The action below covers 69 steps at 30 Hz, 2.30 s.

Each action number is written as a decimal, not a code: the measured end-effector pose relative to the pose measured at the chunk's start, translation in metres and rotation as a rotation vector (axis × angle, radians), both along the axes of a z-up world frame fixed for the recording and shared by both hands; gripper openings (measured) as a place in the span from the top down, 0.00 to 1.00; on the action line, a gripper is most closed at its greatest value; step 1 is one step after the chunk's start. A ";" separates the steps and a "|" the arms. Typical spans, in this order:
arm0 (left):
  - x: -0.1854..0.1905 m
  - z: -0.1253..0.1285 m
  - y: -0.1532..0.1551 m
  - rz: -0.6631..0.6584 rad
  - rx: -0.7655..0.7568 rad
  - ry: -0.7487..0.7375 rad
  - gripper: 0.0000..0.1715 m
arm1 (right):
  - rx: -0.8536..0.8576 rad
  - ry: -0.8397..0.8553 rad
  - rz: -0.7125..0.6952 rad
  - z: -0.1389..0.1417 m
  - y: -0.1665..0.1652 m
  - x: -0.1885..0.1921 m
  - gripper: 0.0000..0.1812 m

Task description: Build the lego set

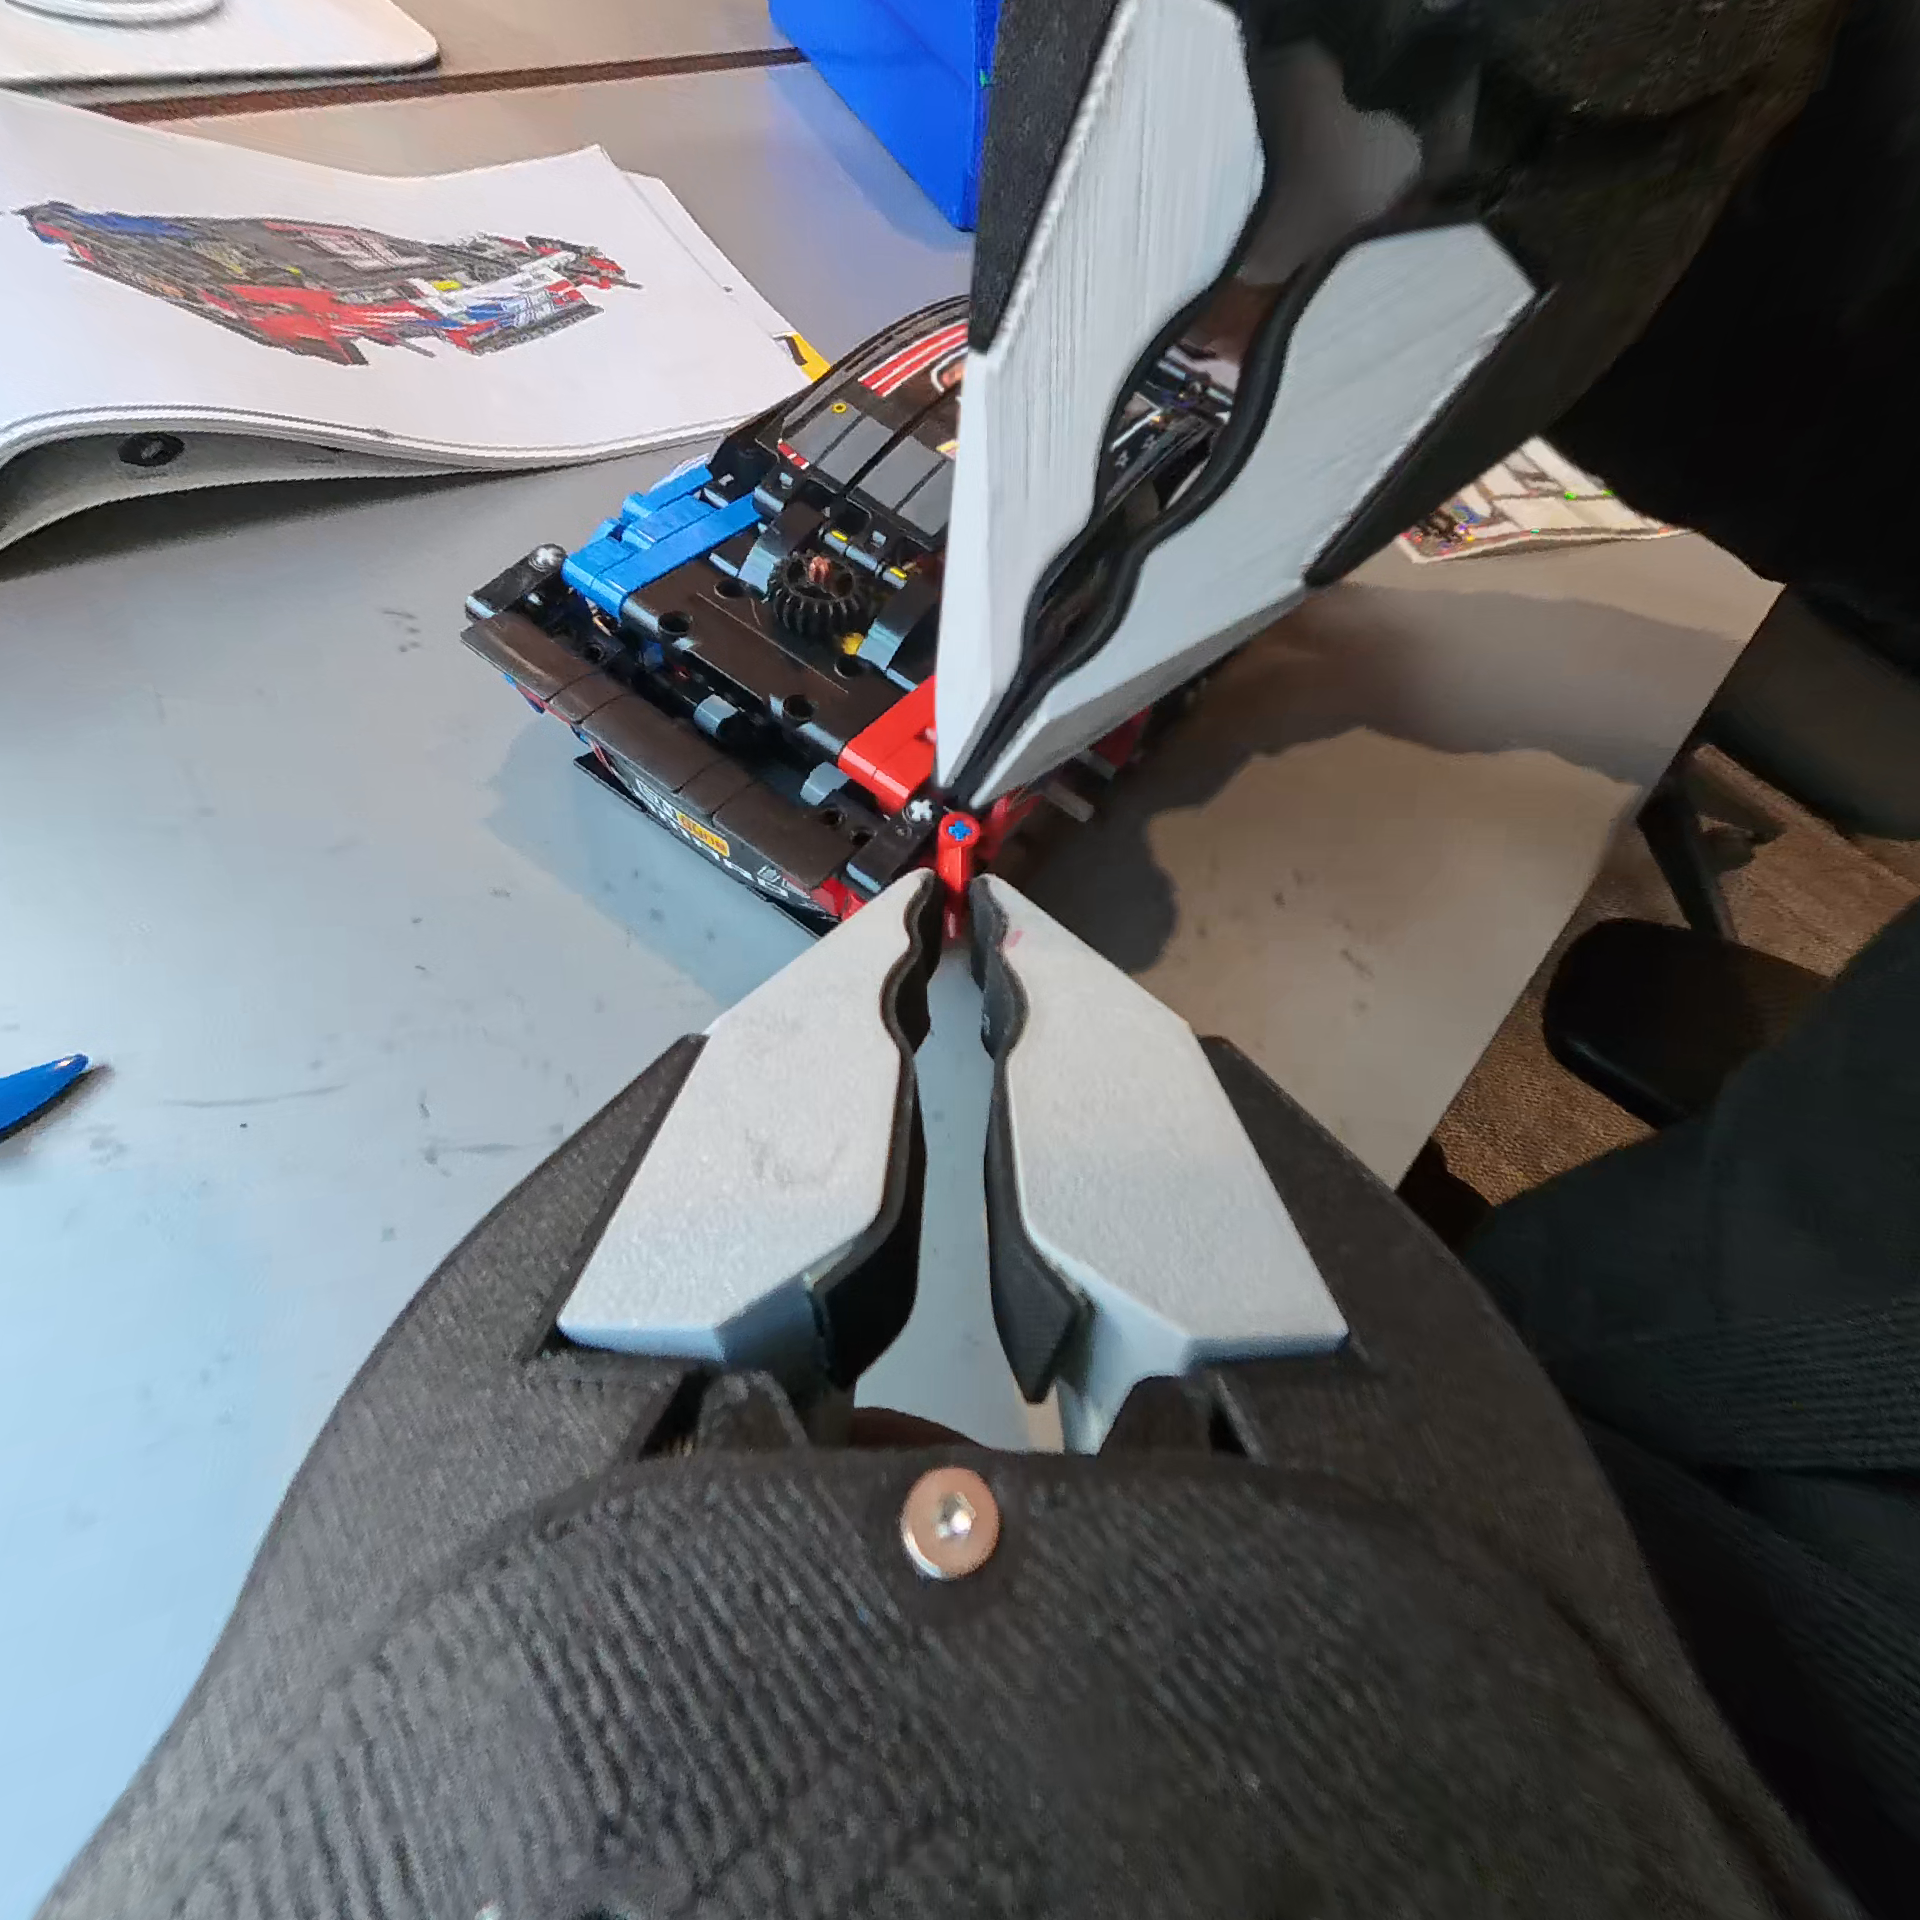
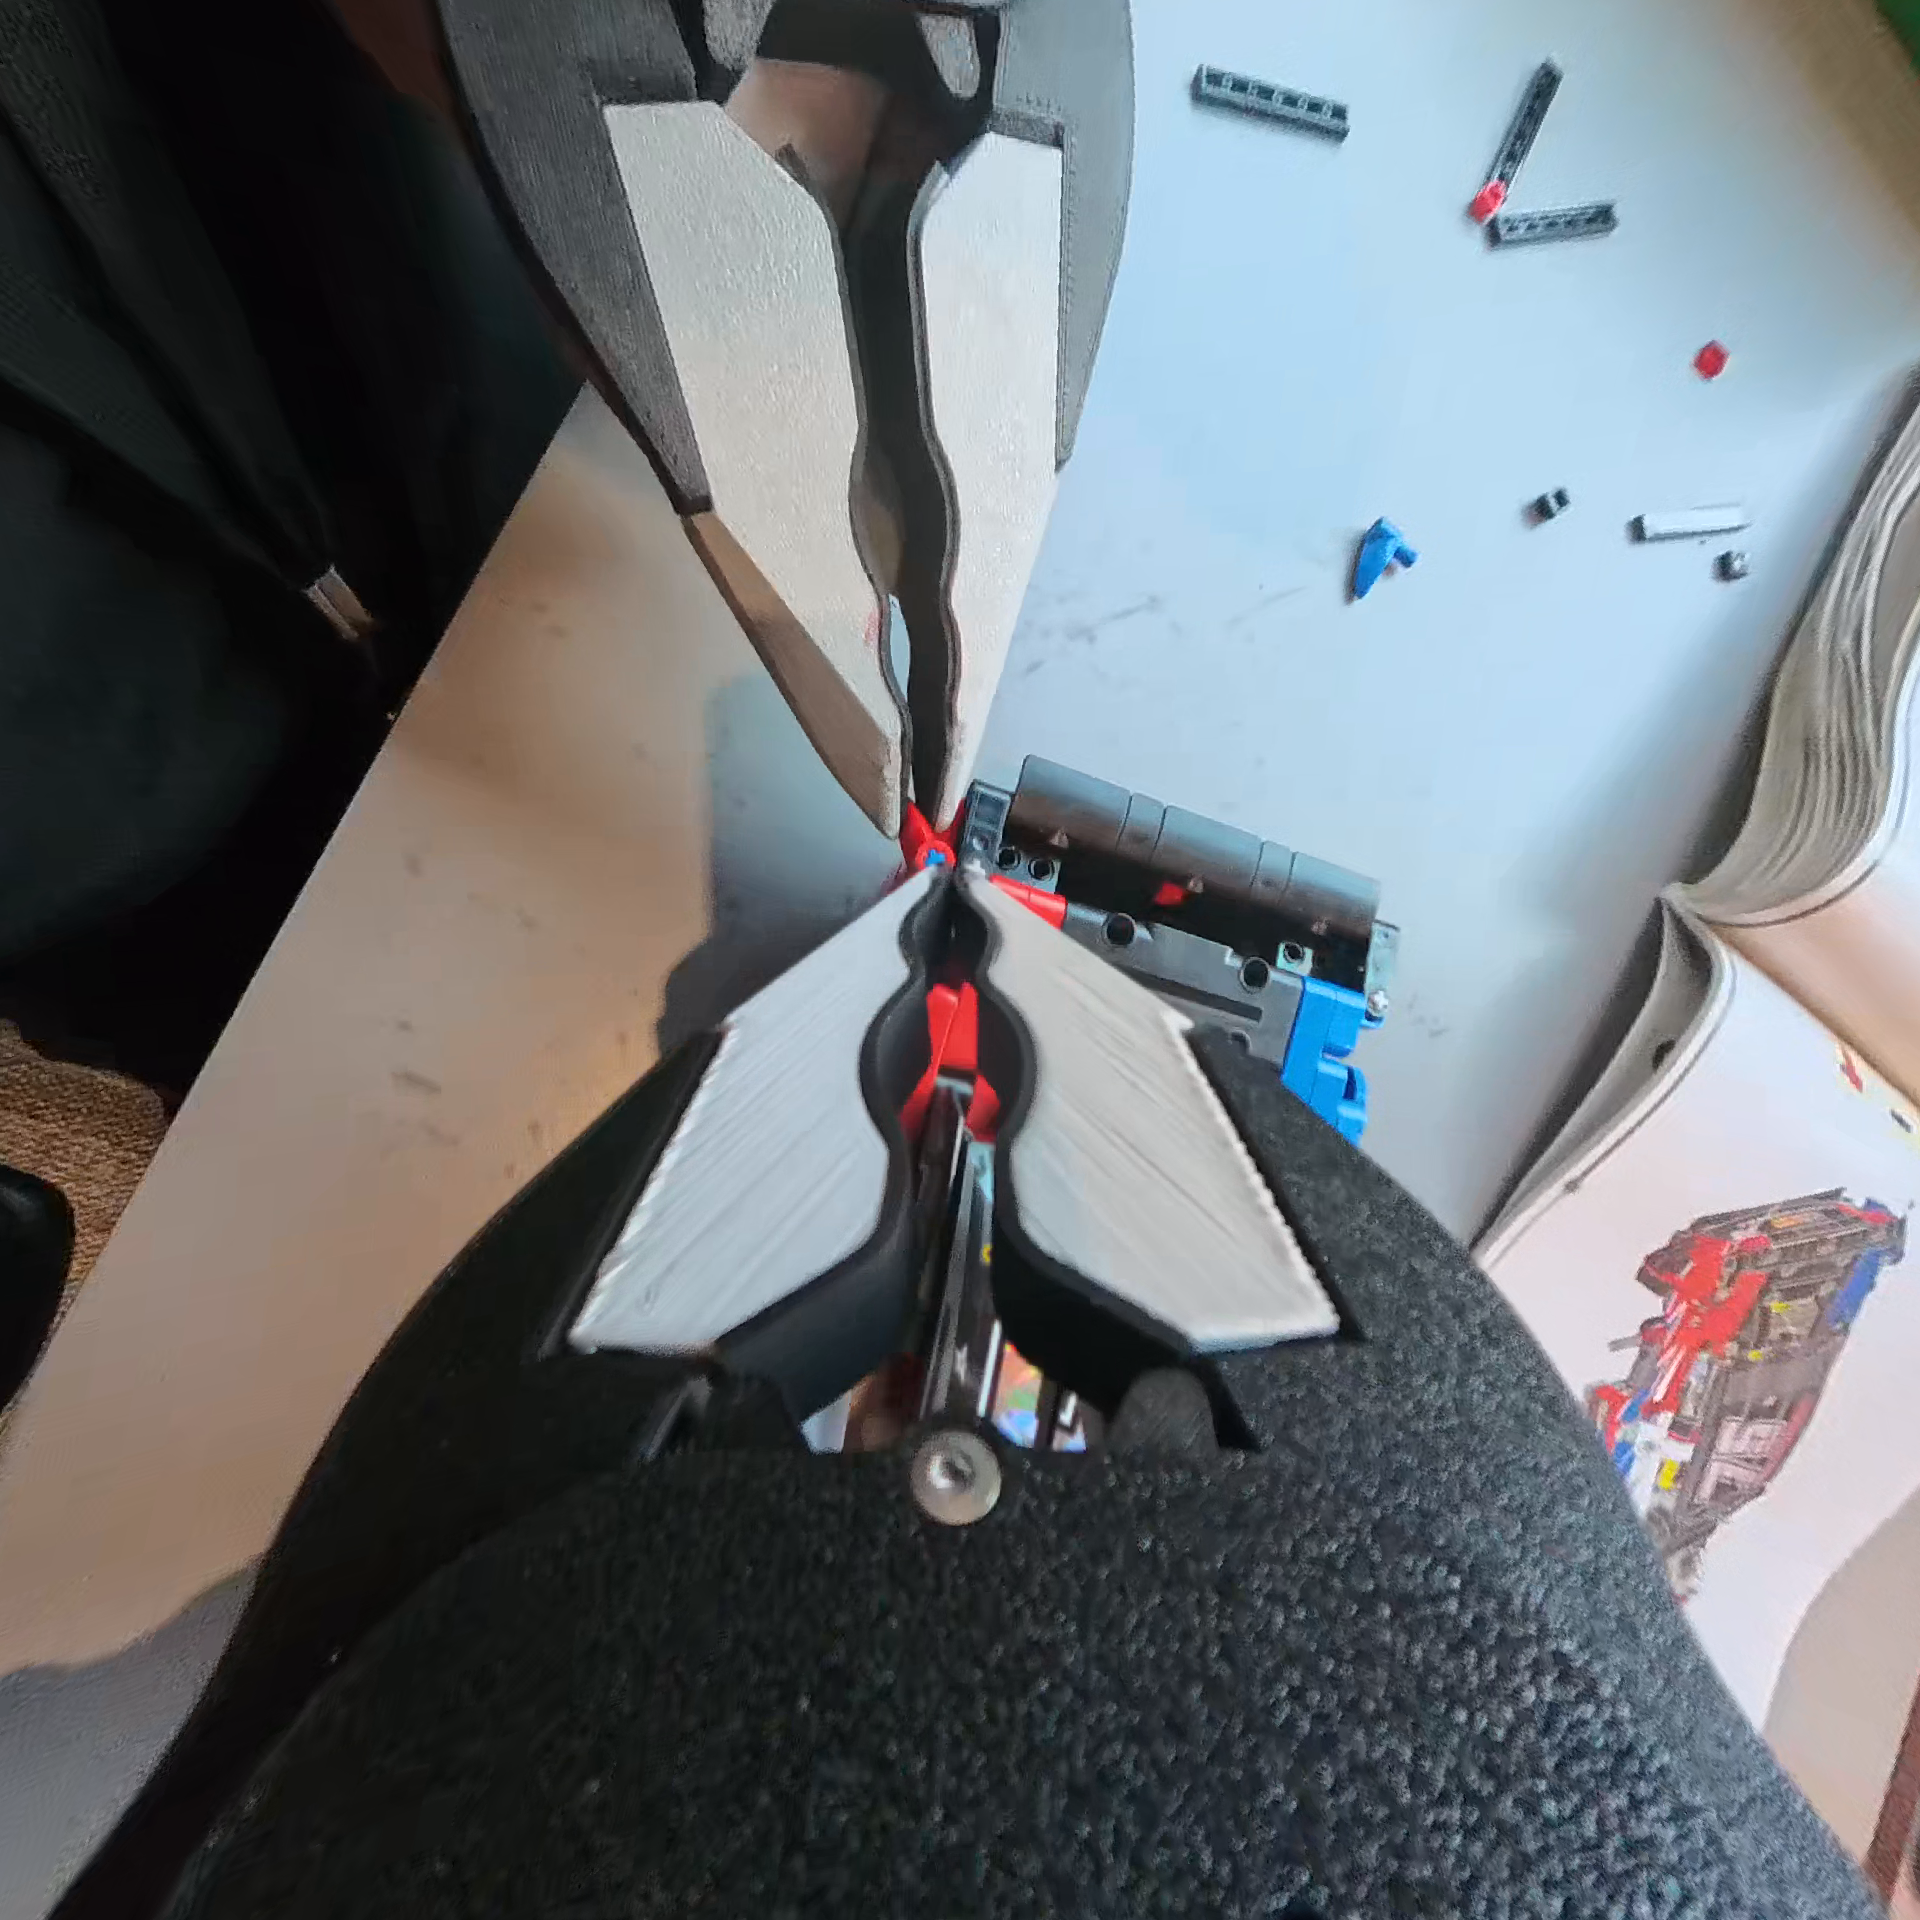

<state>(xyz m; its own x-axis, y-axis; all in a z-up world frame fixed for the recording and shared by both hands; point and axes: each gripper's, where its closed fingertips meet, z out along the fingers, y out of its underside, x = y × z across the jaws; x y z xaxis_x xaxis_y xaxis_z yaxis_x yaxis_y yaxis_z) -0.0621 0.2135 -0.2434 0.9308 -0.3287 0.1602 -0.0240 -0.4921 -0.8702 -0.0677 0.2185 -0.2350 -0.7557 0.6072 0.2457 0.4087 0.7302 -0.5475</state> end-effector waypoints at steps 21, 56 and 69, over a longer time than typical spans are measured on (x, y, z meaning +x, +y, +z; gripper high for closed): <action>-0.001 0.001 0.001 -0.037 0.005 -0.008 0.99 | -0.015 0.047 -0.054 0.009 -0.003 -0.003 1.00; -0.013 -0.016 0.009 -0.244 -0.037 0.177 0.78 | 0.013 0.017 -0.215 0.000 -0.002 -0.003 0.91; -0.019 -0.013 0.009 -0.333 0.020 0.246 1.00 | 0.077 -0.036 -0.183 -0.007 -0.001 -0.010 0.93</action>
